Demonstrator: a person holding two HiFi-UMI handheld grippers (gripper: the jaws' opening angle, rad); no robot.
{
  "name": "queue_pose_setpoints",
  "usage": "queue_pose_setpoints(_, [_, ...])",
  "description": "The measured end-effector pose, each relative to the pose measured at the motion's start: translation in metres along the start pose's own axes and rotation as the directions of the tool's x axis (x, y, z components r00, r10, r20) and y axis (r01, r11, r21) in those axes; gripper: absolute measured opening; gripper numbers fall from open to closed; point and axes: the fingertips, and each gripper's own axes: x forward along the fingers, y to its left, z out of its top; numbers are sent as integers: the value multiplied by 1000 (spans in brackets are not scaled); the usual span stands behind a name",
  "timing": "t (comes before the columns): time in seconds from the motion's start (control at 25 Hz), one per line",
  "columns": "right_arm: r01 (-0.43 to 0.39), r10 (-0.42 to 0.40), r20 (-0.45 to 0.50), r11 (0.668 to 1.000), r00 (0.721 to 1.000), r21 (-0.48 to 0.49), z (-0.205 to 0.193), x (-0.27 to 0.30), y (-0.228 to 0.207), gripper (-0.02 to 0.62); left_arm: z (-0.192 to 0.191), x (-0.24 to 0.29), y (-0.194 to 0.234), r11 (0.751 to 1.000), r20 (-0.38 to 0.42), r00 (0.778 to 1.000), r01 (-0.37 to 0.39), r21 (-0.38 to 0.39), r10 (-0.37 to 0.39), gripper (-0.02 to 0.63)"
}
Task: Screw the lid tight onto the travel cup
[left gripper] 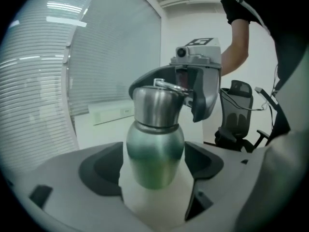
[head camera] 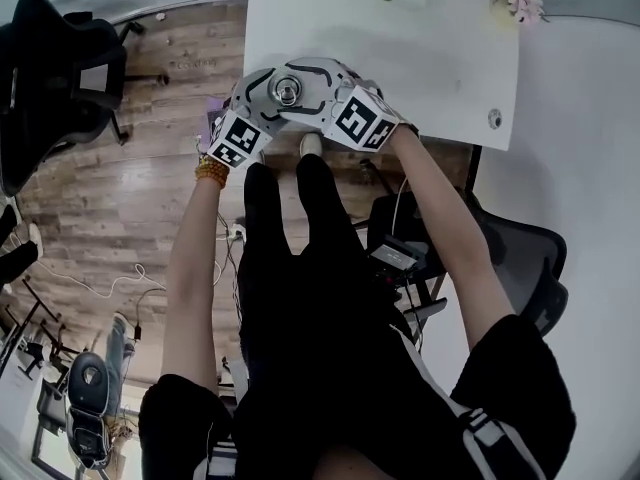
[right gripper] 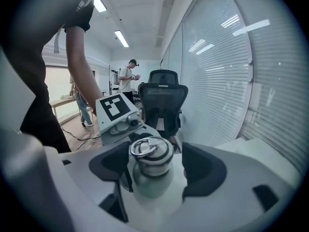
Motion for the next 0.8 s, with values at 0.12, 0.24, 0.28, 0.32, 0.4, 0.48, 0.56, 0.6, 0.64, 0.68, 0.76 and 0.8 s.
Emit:
queue_pose_setpoints(0.12, [117, -118, 19, 991, 993, 63, 4, -8, 3, 345, 0, -10, 3, 977, 22, 984, -174, -127, 178, 391])
queue_pose_setpoints(0.24, [254, -256, -2, 958, 967, 132, 10, -7, 2, 345, -1, -7, 1, 927, -22, 943, -331, -175, 332, 390])
queue_pose_setpoints(0.28, [297, -297, -25, 941, 955, 164, 10, -4, -2, 344, 0, -4, 2, 910, -39, 927, -374, -182, 373, 390])
queue_pose_setpoints(0.32, [336, -333, -51, 922, 942, 192, 8, 0, -6, 340, 0, -2, 5, 890, -52, 910, -413, -192, 411, 390])
queue_pose_setpoints(0.4, [393, -382, -94, 893, 919, 219, 4, 3, -13, 263, 1, 2, 10, 858, -66, 884, -466, -214, 464, 370])
queue_pose_setpoints(0.48, [398, -384, -103, 891, 918, 219, 3, 2, -16, 261, 3, 3, 12, 857, -59, 882, -468, -215, 467, 369])
queue_pose_setpoints(0.56, [353, -343, -84, 915, 936, 197, 5, 3, -15, 259, 2, 3, 11, 888, -46, 907, -420, -184, 419, 368])
queue_pose_setpoints(0.6, [324, -315, -75, 931, 946, 170, 5, 4, -13, 259, 1, 4, 11, 910, -36, 925, -379, -165, 379, 368])
queue_pose_setpoints(0.64, [293, -286, -68, 946, 956, 141, 5, 5, -11, 259, 1, 5, 9, 934, -23, 944, -328, -144, 328, 368])
queue_pose_setpoints(0.68, [259, -253, -62, 958, 965, 120, 4, 5, -10, 259, 0, 6, 8, 956, -10, 963, -270, -118, 270, 368])
queue_pose_setpoints(0.76, [179, -175, -48, 979, 983, 95, 4, 6, -8, 259, 0, 6, 5, 988, 9, 989, -145, -59, 146, 367])
queue_pose_setpoints(0.8, [137, -134, -40, 987, 990, 82, 5, 7, -6, 259, 0, 6, 3, 996, 16, 996, -84, -29, 85, 368])
